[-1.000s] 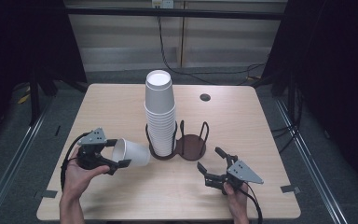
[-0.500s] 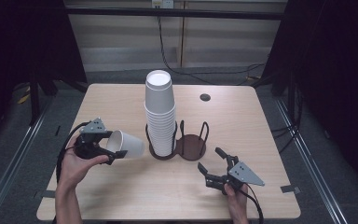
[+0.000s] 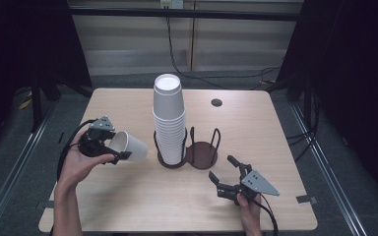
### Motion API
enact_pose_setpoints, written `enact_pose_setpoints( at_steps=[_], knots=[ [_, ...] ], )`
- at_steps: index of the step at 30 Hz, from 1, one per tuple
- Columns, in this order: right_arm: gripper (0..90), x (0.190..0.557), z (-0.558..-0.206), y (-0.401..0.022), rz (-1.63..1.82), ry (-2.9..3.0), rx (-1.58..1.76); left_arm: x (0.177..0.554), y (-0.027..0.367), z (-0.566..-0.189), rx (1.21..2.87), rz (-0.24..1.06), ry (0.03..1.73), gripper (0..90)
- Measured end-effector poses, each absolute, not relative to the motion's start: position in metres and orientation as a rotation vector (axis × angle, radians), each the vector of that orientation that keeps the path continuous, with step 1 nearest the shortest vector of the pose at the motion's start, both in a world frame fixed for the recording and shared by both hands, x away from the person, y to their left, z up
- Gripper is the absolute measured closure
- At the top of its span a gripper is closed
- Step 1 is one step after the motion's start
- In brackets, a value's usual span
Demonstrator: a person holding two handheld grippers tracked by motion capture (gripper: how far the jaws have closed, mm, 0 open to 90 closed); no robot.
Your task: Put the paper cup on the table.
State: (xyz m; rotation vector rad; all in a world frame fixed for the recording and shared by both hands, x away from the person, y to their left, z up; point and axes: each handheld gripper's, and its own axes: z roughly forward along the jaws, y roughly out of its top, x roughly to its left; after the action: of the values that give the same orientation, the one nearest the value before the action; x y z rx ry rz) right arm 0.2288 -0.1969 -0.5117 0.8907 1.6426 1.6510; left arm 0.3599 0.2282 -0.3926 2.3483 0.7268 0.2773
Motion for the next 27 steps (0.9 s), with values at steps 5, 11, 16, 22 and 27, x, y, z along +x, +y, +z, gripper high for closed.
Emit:
enact_pose_setpoints(
  at_steps=[5,11,16,22,27],
  knots=[
    [14.2,0.229,-0.512,-0.197,1.652,1.643,0.888,0.361,0.220,-0.392,2.398,0.273,0.715,10.0],
    [14.6,0.229,-0.512,-0.197,1.651,1.642,0.890,0.374,0.218,-0.393,2.493,0.276,0.728,9.8],
    [14.8,0.229,-0.512,-0.197,1.650,1.642,0.891,0.381,0.217,-0.390,2.546,0.270,0.749,9.8],
    [14.8,0.229,-0.512,-0.197,1.650,1.641,0.890,0.393,0.213,-0.397,2.632,0.251,0.765,9.4],
    [15.3,0.229,-0.512,-0.197,1.650,1.641,0.891,0.391,0.206,-0.401,2.676,0.259,0.749,9.1]
  ],
)
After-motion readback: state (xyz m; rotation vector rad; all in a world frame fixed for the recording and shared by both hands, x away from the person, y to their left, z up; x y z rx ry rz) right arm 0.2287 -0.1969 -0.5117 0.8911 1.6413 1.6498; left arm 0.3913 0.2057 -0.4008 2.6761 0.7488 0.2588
